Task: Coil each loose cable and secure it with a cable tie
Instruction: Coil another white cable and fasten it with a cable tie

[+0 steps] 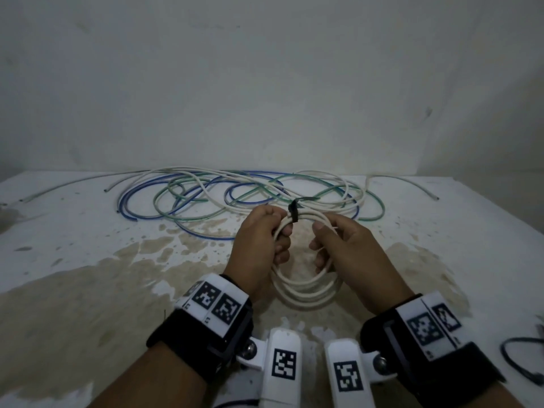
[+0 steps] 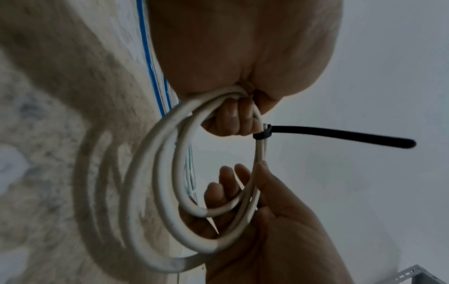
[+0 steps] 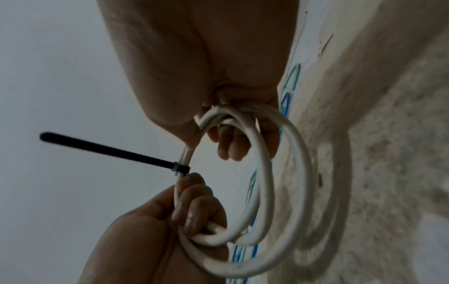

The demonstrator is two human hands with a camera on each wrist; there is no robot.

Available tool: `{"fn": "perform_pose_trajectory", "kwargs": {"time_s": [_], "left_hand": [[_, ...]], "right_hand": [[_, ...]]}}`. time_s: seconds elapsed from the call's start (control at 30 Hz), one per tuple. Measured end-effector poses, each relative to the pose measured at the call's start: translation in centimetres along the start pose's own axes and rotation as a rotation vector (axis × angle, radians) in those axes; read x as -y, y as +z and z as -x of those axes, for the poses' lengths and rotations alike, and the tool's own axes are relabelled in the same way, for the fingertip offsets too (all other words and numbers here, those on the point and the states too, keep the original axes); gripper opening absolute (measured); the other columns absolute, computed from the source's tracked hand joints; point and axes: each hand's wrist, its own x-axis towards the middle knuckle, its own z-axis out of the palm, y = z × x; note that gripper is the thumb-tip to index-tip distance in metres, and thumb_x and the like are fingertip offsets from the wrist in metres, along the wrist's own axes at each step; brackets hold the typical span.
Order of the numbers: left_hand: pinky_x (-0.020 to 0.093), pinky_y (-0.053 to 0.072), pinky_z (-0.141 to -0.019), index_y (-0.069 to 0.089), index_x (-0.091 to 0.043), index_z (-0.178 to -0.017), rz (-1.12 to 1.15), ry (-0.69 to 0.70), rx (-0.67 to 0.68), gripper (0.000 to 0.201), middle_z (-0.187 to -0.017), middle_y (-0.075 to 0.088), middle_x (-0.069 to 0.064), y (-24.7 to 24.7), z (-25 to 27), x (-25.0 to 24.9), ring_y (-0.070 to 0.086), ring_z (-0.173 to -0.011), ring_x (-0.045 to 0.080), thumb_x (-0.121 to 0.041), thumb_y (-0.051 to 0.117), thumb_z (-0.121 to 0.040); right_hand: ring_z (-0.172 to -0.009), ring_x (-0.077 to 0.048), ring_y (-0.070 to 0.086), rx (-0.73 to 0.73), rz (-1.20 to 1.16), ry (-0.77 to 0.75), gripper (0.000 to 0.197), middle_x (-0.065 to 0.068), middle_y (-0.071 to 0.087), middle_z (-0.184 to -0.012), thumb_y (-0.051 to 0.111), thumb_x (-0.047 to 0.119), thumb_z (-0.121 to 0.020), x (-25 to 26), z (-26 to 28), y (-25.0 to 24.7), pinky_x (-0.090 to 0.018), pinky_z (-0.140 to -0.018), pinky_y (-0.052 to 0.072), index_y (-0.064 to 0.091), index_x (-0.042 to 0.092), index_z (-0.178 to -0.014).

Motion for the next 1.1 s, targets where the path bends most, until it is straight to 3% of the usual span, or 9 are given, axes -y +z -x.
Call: {"fn": "perform_pose_trajectory", "kwargs": {"time_s": [0.1, 0.2, 0.37, 0.47, 0.6, 0.77, 0.87, 0.97, 1.1], "left_hand": [[0.020, 0.019, -0.042, 0.044, -0.012, -0.095, -0.067, -0.022, 0.050, 0.017, -0.056, 0.045, 0.004, 0.3, 0.4, -0.2, 0.026, -0.039, 0.011, -0.005, 0.029, -0.099], [0.019, 0.017, -0.044, 0.041, -0.011, -0.101, -0.083, -0.031, 0.066, 0.019, -0.052, 0.046, 0.006, 0.6, 0.6, -0.2, 0.025, -0.038, 0.012, -0.001, 0.026, -0.095], [0.022, 0.029, -0.043, 0.045, -0.006, -0.096, -0.079, 0.038, 0.001, 0.024, -0.053, 0.055, 0.003, 0.8, 0.7, -0.2, 0.037, -0.043, 0.013, 0.010, 0.028, -0.089], [0.025, 0.040, -0.053, 0.051, -0.008, -0.110, -0.176, 0.088, 0.015, 0.026, -0.070, 0.061, 0.004, 0.7, 0.7, 0.0, 0.050, -0.056, 0.013, 0.004, 0.035, -0.095], [0.031, 0.053, -0.077, 0.041, -0.023, -0.131, -0.363, 0.186, 0.066, 0.030, -0.110, 0.067, -0.001, 0.3, 0.7, 0.2, 0.067, -0.090, 0.015, -0.014, 0.033, -0.103], [0.032, 0.054, -0.082, 0.024, -0.026, -0.148, -0.591, 0.404, -0.070, 0.047, -0.110, 0.064, -0.012, -0.7, 0.0, 0.6, 0.067, -0.087, 0.008, -0.021, 0.036, -0.102], [0.034, 0.051, -0.070, 0.029, -0.023, -0.145, -0.627, 0.475, -0.155, 0.043, -0.095, 0.064, -0.010, -1.0, -0.5, 0.6, 0.059, -0.062, 0.009, -0.018, 0.035, -0.102], [0.031, 0.036, -0.055, 0.034, -0.026, -0.134, -0.446, 0.330, -0.235, 0.033, -0.068, 0.048, -0.005, -1.0, -0.9, 0.4, 0.040, -0.046, 0.009, -0.017, 0.035, -0.102], [0.021, 0.023, -0.041, 0.040, -0.014, -0.088, -0.002, 0.094, -0.273, 0.025, -0.066, 0.034, 0.002, -1.1, -1.6, -0.2, 0.029, -0.047, 0.011, 0.008, 0.031, -0.091]], "right_hand": [[-0.091, -0.005, 0.063, 0.006, 0.050, -0.091, 0.029, 0.007, 0.066, -0.102, 0.062, 0.029, -0.089, -0.1, 0.0, -0.2, -0.019, -0.073, 0.048, 0.055, 0.042, -0.113], [-0.095, 0.012, 0.058, 0.014, 0.123, -0.233, 0.033, 0.013, 0.065, -0.104, 0.065, 0.018, -0.088, 0.7, 0.6, 0.0, -0.004, -0.081, 0.042, 0.056, 0.040, -0.110], [-0.087, -0.001, 0.062, -0.016, 0.054, -0.248, 0.017, 0.012, 0.068, -0.098, 0.063, 0.018, -0.089, 1.1, 0.6, -0.4, -0.022, -0.079, 0.050, 0.065, 0.030, -0.101], [-0.081, 0.004, 0.061, -0.009, 0.008, -0.268, 0.018, 0.015, 0.067, -0.096, 0.060, 0.017, -0.091, 1.3, 0.8, -0.9, -0.016, -0.075, 0.048, 0.063, 0.032, -0.099], [-0.075, 0.002, 0.060, -0.008, -0.012, -0.279, 0.018, 0.012, 0.066, -0.088, 0.059, 0.014, -0.092, 1.1, 0.7, -1.2, -0.015, -0.068, 0.046, 0.064, 0.028, -0.102], [-0.080, 0.006, 0.058, 0.010, -0.031, -0.265, 0.018, 0.013, 0.067, -0.094, 0.061, 0.013, -0.091, 0.9, 0.6, -1.0, -0.013, -0.072, 0.044, 0.066, 0.026, -0.103], [-0.089, 0.005, 0.061, -0.004, -0.027, -0.246, 0.019, 0.012, 0.067, -0.100, 0.061, 0.011, -0.090, 0.9, 0.6, -0.8, -0.011, -0.074, 0.044, 0.066, 0.027, -0.100], [-0.100, 0.002, 0.061, -0.024, -0.020, -0.243, 0.021, 0.015, 0.067, -0.103, 0.061, 0.010, -0.090, 0.9, 0.6, -0.8, -0.011, -0.083, 0.047, 0.065, 0.028, -0.097], [-0.093, 0.001, 0.063, -0.102, -0.053, -0.187, 0.019, 0.010, 0.068, -0.099, 0.063, 0.011, -0.089, 0.7, 0.3, -1.0, -0.011, -0.078, 0.045, 0.066, 0.029, -0.093]]}}
